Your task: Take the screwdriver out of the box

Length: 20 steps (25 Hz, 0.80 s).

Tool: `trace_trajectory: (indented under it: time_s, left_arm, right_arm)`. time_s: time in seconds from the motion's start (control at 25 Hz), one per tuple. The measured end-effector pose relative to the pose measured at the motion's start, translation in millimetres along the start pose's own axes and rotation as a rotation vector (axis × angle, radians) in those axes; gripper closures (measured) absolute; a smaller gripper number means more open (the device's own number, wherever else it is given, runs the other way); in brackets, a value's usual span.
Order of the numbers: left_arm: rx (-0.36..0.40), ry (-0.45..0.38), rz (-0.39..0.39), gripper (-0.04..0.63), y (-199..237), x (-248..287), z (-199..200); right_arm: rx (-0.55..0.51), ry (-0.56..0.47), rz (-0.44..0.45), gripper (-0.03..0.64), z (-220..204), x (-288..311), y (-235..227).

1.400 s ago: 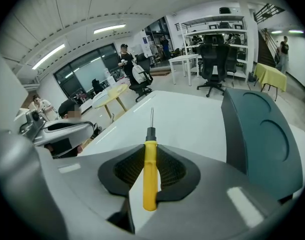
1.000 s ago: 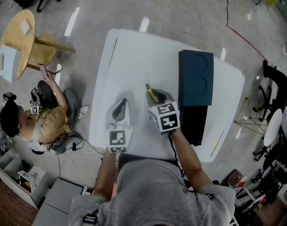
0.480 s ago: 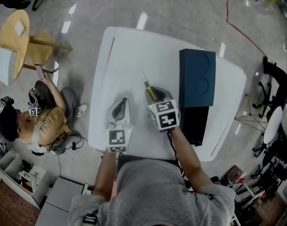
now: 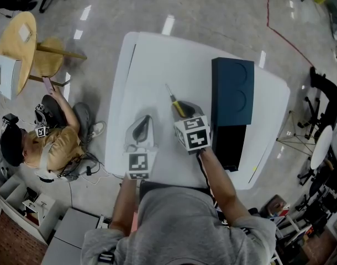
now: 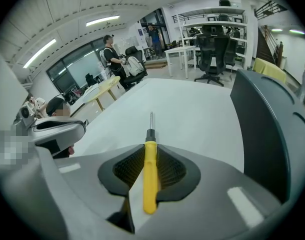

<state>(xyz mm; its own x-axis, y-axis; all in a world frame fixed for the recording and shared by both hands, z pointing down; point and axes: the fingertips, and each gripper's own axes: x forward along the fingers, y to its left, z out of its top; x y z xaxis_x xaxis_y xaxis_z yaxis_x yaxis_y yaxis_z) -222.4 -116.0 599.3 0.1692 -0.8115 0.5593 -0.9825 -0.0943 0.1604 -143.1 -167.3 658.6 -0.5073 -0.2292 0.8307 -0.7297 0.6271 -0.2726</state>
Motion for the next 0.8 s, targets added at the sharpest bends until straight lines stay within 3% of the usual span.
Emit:
trace_trajectory:
  time_s: [0.16, 0.28, 0.44, 0.8]
  left_arm:
    - [0.005, -0.003, -0.001, 0.583, -2, -1, 2]
    - [0.008, -0.01, -0.004, 0.583, -5, -3, 3]
    - [0.015, -0.02, -0.002, 0.583, -8, -6, 6]
    - [0.037, -0.049, 0.012, 0.583, -17, -18, 15]
  right_arm:
    - [-0.002, -0.023, 0.017, 0.526, 5, -3, 2]
    - [-0.009, -0.062, 0.043, 0.386, 11, -8, 8]
    - [-0.028, -0.09, 0.063, 0.314, 13, -15, 14]
    - [-0.054, -0.128, 0.084, 0.291, 16, -33, 24]
